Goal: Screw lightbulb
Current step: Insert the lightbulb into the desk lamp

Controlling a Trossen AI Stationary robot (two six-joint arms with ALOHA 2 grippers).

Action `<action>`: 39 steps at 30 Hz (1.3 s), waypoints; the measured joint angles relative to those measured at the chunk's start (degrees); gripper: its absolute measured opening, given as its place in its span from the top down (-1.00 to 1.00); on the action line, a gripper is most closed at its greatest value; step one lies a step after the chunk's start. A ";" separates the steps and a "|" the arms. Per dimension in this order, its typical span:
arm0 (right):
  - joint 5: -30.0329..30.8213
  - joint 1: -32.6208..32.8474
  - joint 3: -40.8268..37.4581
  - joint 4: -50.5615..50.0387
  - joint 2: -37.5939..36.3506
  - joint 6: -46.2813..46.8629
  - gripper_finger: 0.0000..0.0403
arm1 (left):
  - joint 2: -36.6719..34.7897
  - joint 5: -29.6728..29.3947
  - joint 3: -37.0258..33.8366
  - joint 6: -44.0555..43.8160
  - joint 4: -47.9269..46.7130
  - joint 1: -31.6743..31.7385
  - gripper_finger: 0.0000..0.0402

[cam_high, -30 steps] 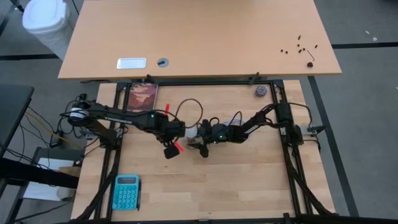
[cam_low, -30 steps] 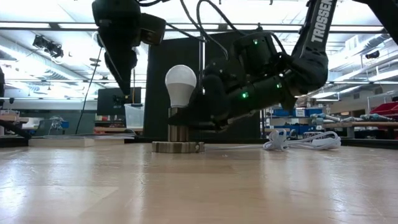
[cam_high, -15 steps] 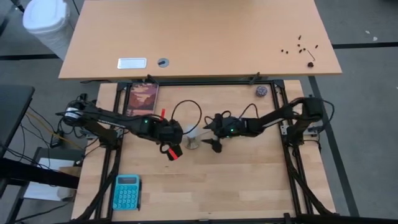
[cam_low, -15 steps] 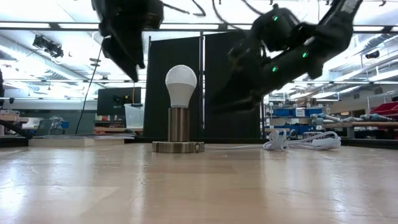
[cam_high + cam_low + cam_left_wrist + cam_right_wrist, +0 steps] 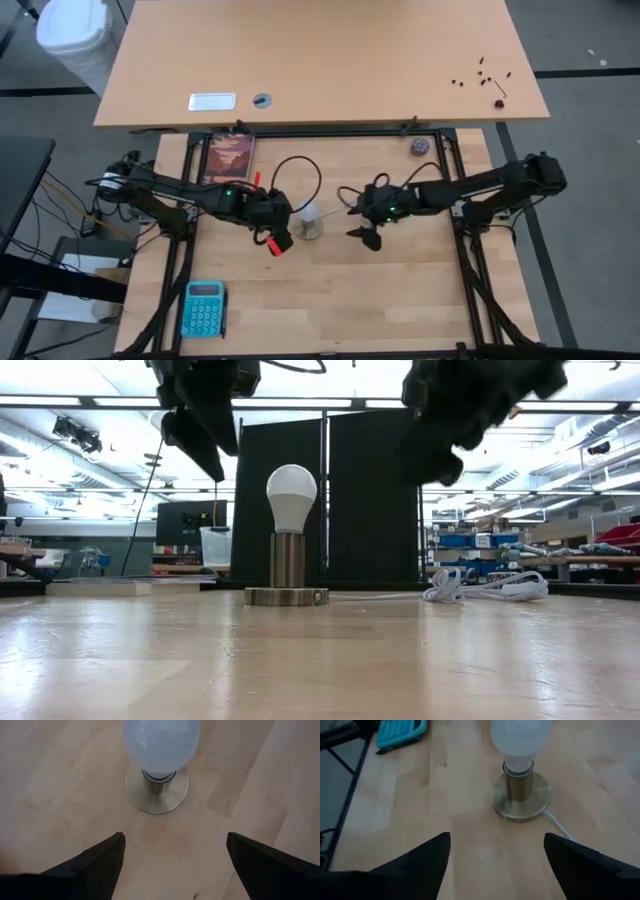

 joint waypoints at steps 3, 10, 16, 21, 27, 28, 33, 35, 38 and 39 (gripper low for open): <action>0.88 0.65 6.23 -8.14 0.75 4.94 -0.60 | 0.02 -0.44 -0.32 4.99 -0.37 0.00 -0.74; 1.19 0.47 21.32 -18.08 7.54 8.71 -0.57 | 0.02 -1.59 -3.23 7.51 -3.27 0.26 -0.71; 0.03 -0.86 34.70 -27.77 16.75 6.37 -0.57 | -3.87 -0.40 -10.08 8.67 5.66 -2.14 -0.58; 0.03 -1.23 43.06 -32.09 21.61 4.86 -0.57 | -9.38 -1.49 -14.66 7.92 11.75 -3.39 -0.49; 0.01 -1.26 48.50 -34.38 25.57 3.18 -0.57 | -16.07 -2.36 -21.58 5.95 19.39 -3.37 -0.47; -0.01 -1.26 48.94 -34.59 26.23 3.32 -0.57 | -17.30 -2.37 -23.03 5.09 21.56 -3.37 -0.47; 0.09 -1.30 49.34 -35.63 26.51 8.68 -0.57 | -20.81 -1.82 -28.90 3.42 29.39 -3.54 -0.47; 0.13 -1.06 49.34 -37.67 26.51 10.51 -0.57 | -20.82 -1.88 -30.29 3.45 31.66 -3.54 -0.47; 0.12 -0.51 49.34 -39.64 26.41 11.05 -0.56 | -20.52 -2.61 -31.02 6.44 34.24 -3.53 -0.47; 0.10 -0.29 49.12 -39.52 26.36 10.82 -0.55 | -20.21 -2.91 -31.02 8.24 35.38 -3.54 -0.47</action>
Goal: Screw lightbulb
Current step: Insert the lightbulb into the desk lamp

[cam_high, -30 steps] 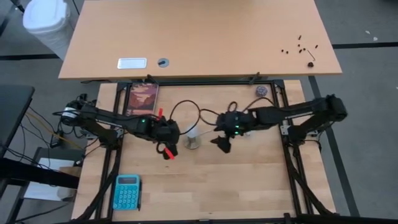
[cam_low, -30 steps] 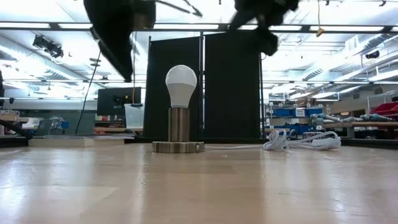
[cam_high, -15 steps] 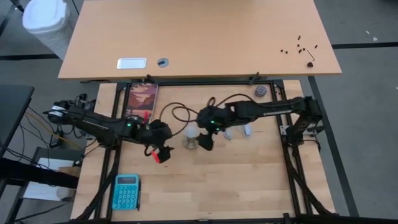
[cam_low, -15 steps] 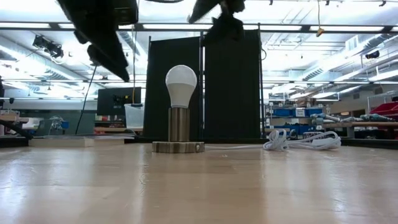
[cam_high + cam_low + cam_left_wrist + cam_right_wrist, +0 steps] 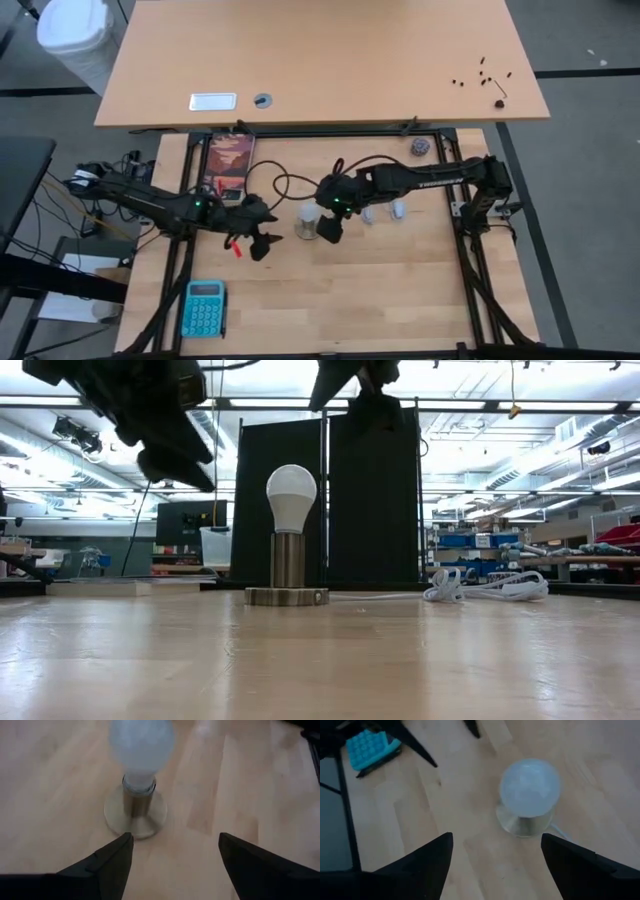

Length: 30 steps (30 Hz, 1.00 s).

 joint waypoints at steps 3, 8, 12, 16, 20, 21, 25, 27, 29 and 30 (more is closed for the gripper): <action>-2.09 -0.63 -0.28 -0.46 0.08 0.68 -0.54 | 1.20 -1.80 0.01 4.10 1.88 0.00 -0.47; -6.17 -4.51 -0.28 -1.61 0.19 -1.12 -0.54 | 4.32 -4.24 -0.14 4.01 2.70 1.27 -0.47; -8.47 -5.94 -0.15 -2.50 0.19 -6.08 -0.54 | 7.39 -3.78 0.07 2.94 5.81 3.33 -0.47; -9.26 -7.81 -0.13 -2.90 0.22 -11.61 -0.56 | 11.44 -2.39 -0.74 3.95 10.27 4.40 -0.47; -9.68 -9.35 -0.17 -3.12 0.26 -13.67 -0.57 | 15.77 0.32 -1.95 5.21 15.94 5.10 -0.47; -9.89 -9.63 -0.17 -3.48 0.26 -14.23 -0.57 | 17.35 0.30 -2.51 5.23 16.80 5.27 -0.47; -11.04 -10.40 -0.23 -4.57 0.26 -17.10 -0.57 | 21.39 -0.07 -3.42 5.37 23.38 5.99 -0.47; -11.14 -10.36 -0.23 -5.22 0.28 -18.44 -0.57 | 23.38 0.20 -3.69 5.54 24.52 6.08 -0.47; -11.22 -10.30 -0.23 -5.10 0.28 -19.23 -0.57 | 25.38 0.28 -4.02 5.59 26.11 6.27 -0.47; -11.26 -10.36 -0.23 -5.41 0.28 -19.26 -0.57 | 26.10 0.30 -3.84 5.62 27.43 6.29 -0.47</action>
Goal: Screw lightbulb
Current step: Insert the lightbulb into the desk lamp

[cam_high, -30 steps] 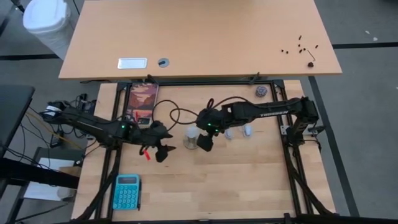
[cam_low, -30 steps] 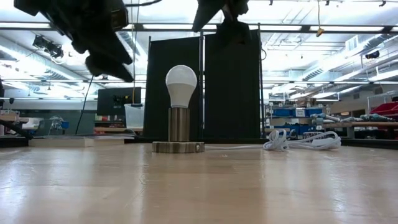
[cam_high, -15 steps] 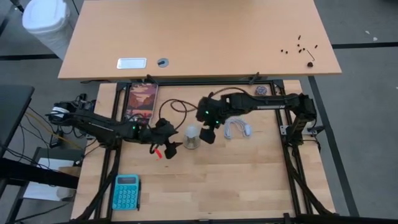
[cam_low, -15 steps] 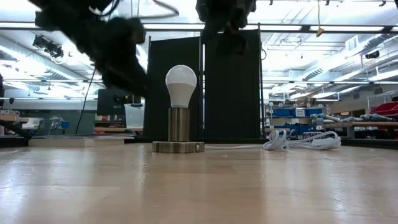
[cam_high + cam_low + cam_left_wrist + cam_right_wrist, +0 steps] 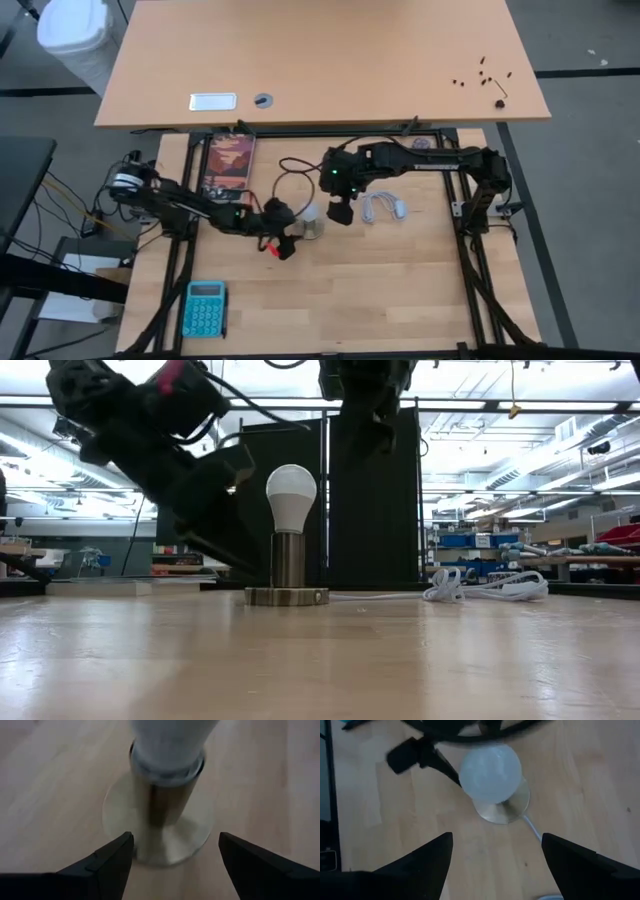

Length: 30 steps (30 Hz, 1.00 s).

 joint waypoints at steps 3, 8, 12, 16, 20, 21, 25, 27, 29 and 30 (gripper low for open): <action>-0.02 -0.50 0.00 -0.31 0.00 0.09 -0.57 | 1.33 0.95 0.14 0.04 3.01 0.02 -0.47; -0.04 -1.17 0.00 -1.42 -0.04 -0.06 -0.56 | 2.87 2.08 0.76 -0.19 7.51 0.00 -0.47; -0.55 -1.97 0.00 -3.14 -0.04 -0.44 -0.56 | 3.55 2.47 0.69 -0.33 9.64 0.00 -0.43; -1.53 -2.64 0.00 -3.83 -0.66 -0.90 -0.56 | 3.79 2.35 0.74 -0.35 11.33 0.00 -0.37; -1.89 -3.26 0.00 -5.09 -2.14 -1.34 -0.54 | 5.07 2.66 0.80 -0.30 14.52 0.00 -0.34; -1.87 -3.33 0.00 -5.60 -2.44 -1.68 -0.54 | 5.48 2.69 1.22 -0.28 14.99 0.00 -0.33; -1.87 -3.71 0.00 -5.99 -3.93 -2.39 -0.53 | 7.56 2.54 2.81 -0.04 15.38 0.00 -0.33; -2.68 -3.71 0.05 -6.19 -4.38 -2.64 -0.53 | 8.91 2.61 3.83 -0.02 15.38 0.00 -0.33; -3.40 -3.55 0.10 -6.75 -4.46 -3.10 -0.54 | 10.95 2.62 5.30 -0.02 15.57 0.00 -0.33; -3.78 -3.30 0.07 -7.40 -4.46 -3.27 -0.54 | 11.64 2.56 5.97 -0.01 15.42 0.00 -0.33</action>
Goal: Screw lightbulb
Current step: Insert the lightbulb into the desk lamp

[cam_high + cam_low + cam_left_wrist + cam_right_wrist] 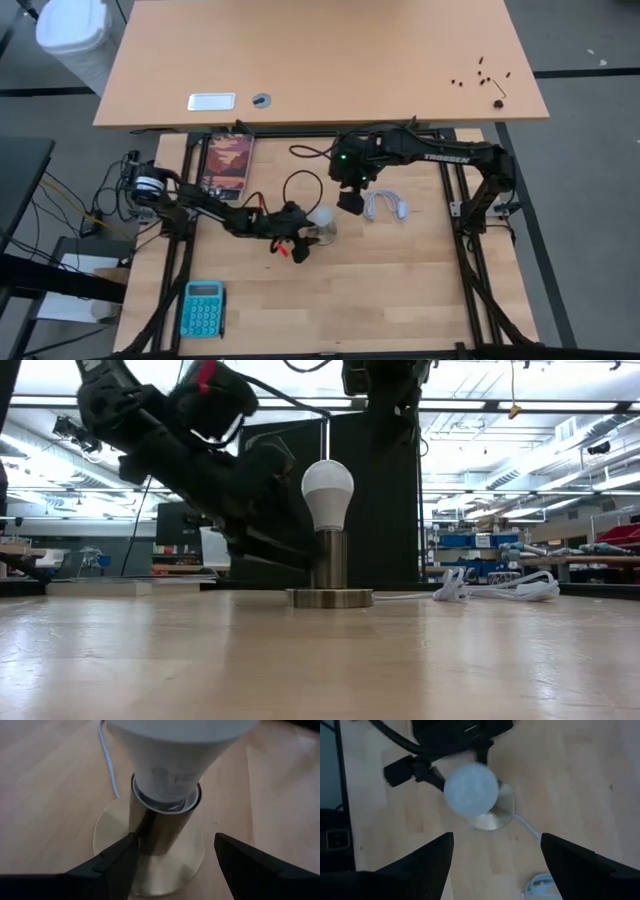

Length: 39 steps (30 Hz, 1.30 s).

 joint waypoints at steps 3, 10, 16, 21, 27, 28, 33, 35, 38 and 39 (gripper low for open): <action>-0.13 0.91 -0.01 -0.71 0.02 -0.42 -0.54 | 2.64 -0.33 2.38 -0.08 0.03 0.00 -0.33; 1.06 1.45 -0.03 -1.75 0.04 0.30 -0.54 | 6.66 -1.37 7.36 -0.01 0.01 0.00 -0.32; 0.98 1.54 -0.03 -2.03 0.02 -0.99 -0.54 | 6.98 -3.13 8.61 0.03 0.09 0.00 -0.32; 0.98 1.69 -0.03 -1.50 0.02 -1.12 -0.54 | 7.00 -2.90 8.59 -0.08 -0.13 0.00 -0.26; 0.91 1.69 -0.03 -1.55 0.02 -0.92 -0.54 | 7.00 -1.77 8.59 -0.54 0.06 -0.09 -0.21; 0.88 1.71 -0.03 -1.57 0.02 -0.86 -0.54 | 7.00 -1.76 8.60 -0.52 0.09 -0.09 -0.21; 0.78 1.75 -0.03 -1.59 0.02 -0.86 -0.54 | 7.00 -1.76 8.59 -0.55 0.06 0.00 -0.31; 0.78 1.75 -0.03 -1.77 0.02 -0.84 -0.54 | 7.00 -1.77 8.59 -0.58 0.17 0.09 -0.38; 0.78 1.74 -0.03 -1.79 0.02 -0.84 -0.54 | 6.51 -1.77 8.56 -0.62 0.17 0.11 -0.46; 0.78 1.75 -0.03 -1.83 0.02 -0.85 -0.54 | 6.31 -1.77 8.56 -0.62 0.31 0.11 -0.48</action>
